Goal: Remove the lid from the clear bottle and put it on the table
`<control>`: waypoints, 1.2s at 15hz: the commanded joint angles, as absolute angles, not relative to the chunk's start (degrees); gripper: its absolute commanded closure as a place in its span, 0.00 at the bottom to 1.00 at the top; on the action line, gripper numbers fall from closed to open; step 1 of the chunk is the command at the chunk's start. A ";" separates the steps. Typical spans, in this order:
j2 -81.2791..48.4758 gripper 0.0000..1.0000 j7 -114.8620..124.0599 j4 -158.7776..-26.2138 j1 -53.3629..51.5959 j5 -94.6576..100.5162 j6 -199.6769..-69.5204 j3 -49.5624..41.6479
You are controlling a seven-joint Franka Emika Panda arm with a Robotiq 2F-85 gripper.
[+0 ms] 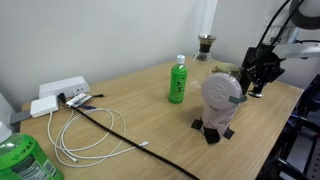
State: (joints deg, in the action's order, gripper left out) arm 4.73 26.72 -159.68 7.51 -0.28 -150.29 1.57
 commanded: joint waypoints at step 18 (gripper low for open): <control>-11.67 0.62 18.87 -159.42 4.07 -17.87 -168.10 1.11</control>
